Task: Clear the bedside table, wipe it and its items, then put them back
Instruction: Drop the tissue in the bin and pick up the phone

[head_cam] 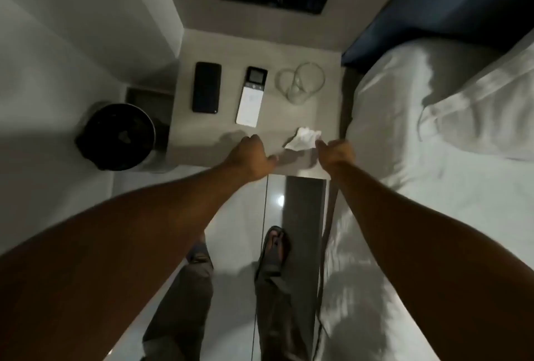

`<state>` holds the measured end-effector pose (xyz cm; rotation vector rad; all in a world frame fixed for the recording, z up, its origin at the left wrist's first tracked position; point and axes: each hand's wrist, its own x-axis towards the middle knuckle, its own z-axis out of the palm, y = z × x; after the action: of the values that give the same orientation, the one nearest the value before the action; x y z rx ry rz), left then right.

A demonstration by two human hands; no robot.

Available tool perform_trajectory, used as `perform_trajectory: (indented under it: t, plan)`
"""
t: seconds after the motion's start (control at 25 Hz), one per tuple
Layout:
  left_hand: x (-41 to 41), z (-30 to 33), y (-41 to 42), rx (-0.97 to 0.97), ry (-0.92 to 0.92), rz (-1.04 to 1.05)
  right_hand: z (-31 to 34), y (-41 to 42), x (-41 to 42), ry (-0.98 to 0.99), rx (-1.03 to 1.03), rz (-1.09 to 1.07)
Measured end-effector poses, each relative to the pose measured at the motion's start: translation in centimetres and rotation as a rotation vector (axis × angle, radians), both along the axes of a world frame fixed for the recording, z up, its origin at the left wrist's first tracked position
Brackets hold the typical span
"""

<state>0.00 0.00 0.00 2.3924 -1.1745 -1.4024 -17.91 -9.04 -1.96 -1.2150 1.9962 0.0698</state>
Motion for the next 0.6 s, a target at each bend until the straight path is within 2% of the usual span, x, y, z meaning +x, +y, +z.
perform_trajectory:
  t: [0.08,0.16,0.28,0.44,0.6]
  plan:
    - [-0.4,-3.1,-2.5,0.025,0.068,0.109,-2.5,-1.4,-0.1,-0.001,0.041,-0.036]
    - [-1.1,-5.4,-4.9,0.039,0.106,0.221,-5.0,-2.1,0.0,-0.088,0.102,-0.153]
    - [-2.8,-7.9,-6.9,0.03,0.223,0.378,-7.2,-2.3,0.2,-0.132,0.042,-0.261]
    - [-3.3,-9.7,-7.8,0.015,0.39,0.522,-6.5,-2.7,2.4,-0.229,0.077,-0.39]
    - [-0.6,-8.6,-4.9,-0.059,0.542,0.686,-5.7,-0.6,6.2,-0.495,0.086,-0.607]
